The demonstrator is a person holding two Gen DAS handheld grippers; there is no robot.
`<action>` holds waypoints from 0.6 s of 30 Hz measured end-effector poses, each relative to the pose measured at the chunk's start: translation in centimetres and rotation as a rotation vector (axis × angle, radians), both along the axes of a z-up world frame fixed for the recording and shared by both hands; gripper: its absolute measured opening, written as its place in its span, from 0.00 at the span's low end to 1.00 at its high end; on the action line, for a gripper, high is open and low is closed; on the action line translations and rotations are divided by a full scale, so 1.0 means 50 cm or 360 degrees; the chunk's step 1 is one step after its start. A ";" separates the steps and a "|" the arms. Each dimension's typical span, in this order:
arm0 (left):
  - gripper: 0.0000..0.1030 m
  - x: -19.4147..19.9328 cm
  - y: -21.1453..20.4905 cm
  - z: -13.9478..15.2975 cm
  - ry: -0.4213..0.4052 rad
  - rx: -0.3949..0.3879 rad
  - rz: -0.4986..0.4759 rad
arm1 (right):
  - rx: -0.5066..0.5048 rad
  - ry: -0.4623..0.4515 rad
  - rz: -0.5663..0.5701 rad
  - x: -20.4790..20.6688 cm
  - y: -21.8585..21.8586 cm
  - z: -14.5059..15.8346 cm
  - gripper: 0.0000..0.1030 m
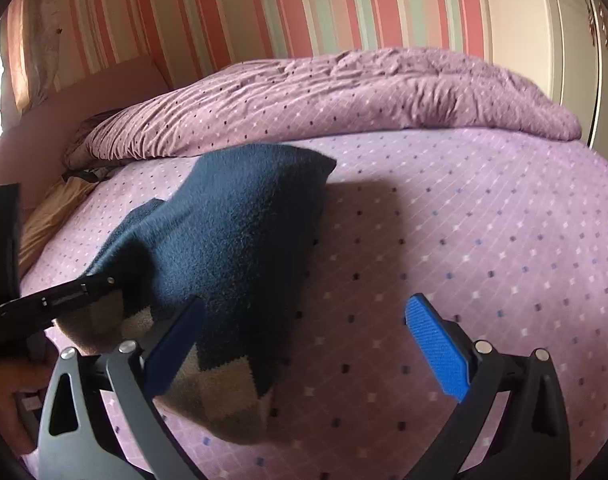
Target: Fold small clothes
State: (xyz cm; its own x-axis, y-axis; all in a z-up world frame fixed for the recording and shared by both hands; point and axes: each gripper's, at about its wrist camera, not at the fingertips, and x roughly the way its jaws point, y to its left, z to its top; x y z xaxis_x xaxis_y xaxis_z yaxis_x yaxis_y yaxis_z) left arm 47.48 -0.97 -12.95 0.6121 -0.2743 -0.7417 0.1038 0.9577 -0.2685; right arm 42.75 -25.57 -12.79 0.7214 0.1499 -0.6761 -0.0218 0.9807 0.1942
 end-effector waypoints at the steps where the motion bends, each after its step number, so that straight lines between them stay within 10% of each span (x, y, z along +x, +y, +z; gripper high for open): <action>1: 0.18 -0.003 -0.001 0.008 -0.0014 0.0026 -0.0003 | 0.0026 0.0046 -0.0008 0.011 0.003 -0.012 0.98; 9: 0.17 -0.046 0.074 0.059 -0.0090 0.0113 0.0188 | 0.0131 0.0060 -0.0030 0.031 0.030 -0.021 0.98; 18: 0.25 -0.039 0.139 -0.054 0.0026 0.0374 0.0229 | 0.0000 0.0122 0.0076 0.058 0.122 -0.047 0.98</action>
State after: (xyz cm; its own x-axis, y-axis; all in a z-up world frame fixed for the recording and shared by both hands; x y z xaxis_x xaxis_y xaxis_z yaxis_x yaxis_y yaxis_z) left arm 45.53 5.97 -15.66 0.6198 -0.0045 -0.7848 -0.0407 0.9985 -0.0378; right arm 45.64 -19.47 -15.13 0.6594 0.1828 -0.7292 -0.0536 0.9790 0.1969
